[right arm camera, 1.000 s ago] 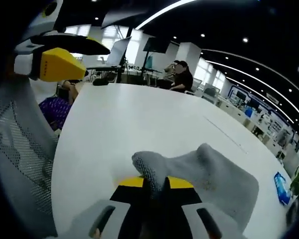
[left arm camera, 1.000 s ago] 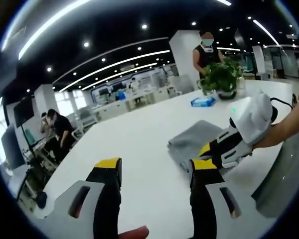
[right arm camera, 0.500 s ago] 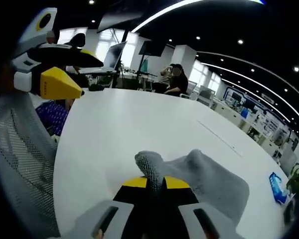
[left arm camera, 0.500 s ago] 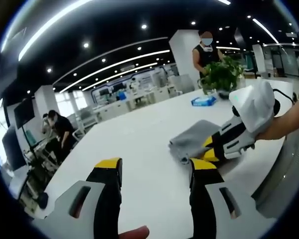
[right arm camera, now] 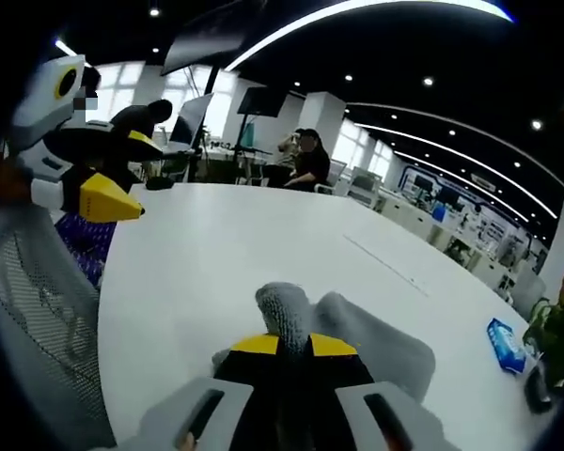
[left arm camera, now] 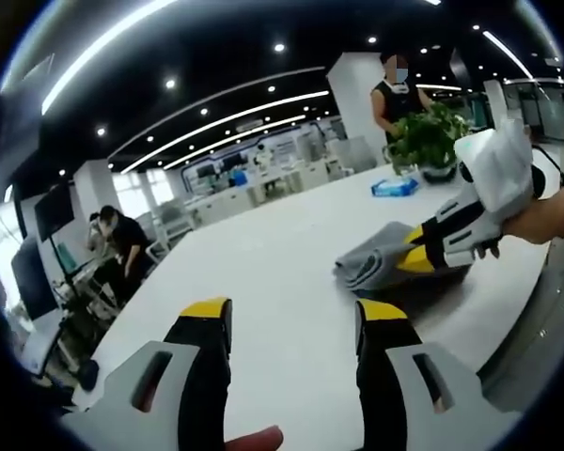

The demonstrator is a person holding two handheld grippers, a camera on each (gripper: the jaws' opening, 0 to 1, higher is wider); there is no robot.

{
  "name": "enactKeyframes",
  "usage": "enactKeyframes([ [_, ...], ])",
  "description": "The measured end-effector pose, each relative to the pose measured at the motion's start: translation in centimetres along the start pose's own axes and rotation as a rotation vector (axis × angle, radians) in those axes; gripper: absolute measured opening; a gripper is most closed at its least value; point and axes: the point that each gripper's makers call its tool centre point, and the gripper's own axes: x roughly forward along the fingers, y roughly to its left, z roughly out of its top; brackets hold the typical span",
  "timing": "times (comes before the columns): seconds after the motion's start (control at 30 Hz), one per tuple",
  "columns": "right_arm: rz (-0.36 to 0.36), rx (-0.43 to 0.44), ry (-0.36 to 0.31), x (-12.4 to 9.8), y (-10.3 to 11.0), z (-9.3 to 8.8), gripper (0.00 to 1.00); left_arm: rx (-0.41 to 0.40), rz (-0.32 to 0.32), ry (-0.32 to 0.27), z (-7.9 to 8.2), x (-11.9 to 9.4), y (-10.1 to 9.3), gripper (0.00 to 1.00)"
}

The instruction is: Open the folded towel by lifting each exposed corner and separating the folded layers until the towel lies flat within the target outline without major curled edges

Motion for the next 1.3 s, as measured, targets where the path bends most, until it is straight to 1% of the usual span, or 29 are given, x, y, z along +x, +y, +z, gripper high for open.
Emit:
enactKeyframes([
  [0.1, -0.012, -0.002, 0.007, -0.6, -0.6, 0.1, 0.06, 0.008, -0.008, 0.004, -0.1, 0.0, -0.2, 0.52],
  [0.2, -0.030, -0.001, 0.019, -1.1, -1.2, -0.2, 0.05, 0.008, -0.008, 0.007, -0.1, 0.0, -0.2, 0.52],
  [0.3, -0.055, 0.050, 0.015, -1.7, -2.0, -0.2, 0.05, 0.010, -0.004, 0.008, -0.1, 0.0, -0.1, 0.51],
  [0.47, -0.083, 0.069, 0.018, -2.4, -2.9, -0.3, 0.05, 0.021, -0.009, 0.017, -0.3, 0.0, -0.3, 0.51],
  [0.53, -0.092, 0.091, 0.015, -2.8, -3.2, -0.2, 0.05, 0.026, -0.010, 0.023, -0.4, 0.0, -0.3, 0.51],
  [0.7, -0.119, 0.163, -0.012, -3.4, -4.1, -0.2, 0.05, 0.030, -0.008, 0.029, -0.5, 0.1, -0.3, 0.51],
  [0.8, -0.146, 0.213, -0.035, -4.0, -5.2, -0.1, 0.05, 0.026, -0.003, 0.028, -0.5, 0.0, -0.2, 0.51],
  [0.9, -0.166, 0.234, -0.040, -4.7, -5.9, 0.1, 0.05, 0.030, 0.000, 0.032, -0.6, 0.0, -0.1, 0.51],
  [1.03, -0.207, 0.247, -0.045, -5.9, -7.2, -0.3, 0.05, 0.037, -0.006, 0.039, -0.7, 0.1, -0.2, 0.51],
  [1.17, -0.222, 0.279, -0.043, -6.7, -8.1, -0.9, 0.05, 0.043, -0.014, 0.046, -0.8, 0.2, -0.4, 0.51],
  [1.3, -0.242, 0.286, -0.034, -7.3, -8.9, -1.8, 0.05, 0.052, -0.021, 0.053, -0.9, 0.2, -0.6, 0.51],
])
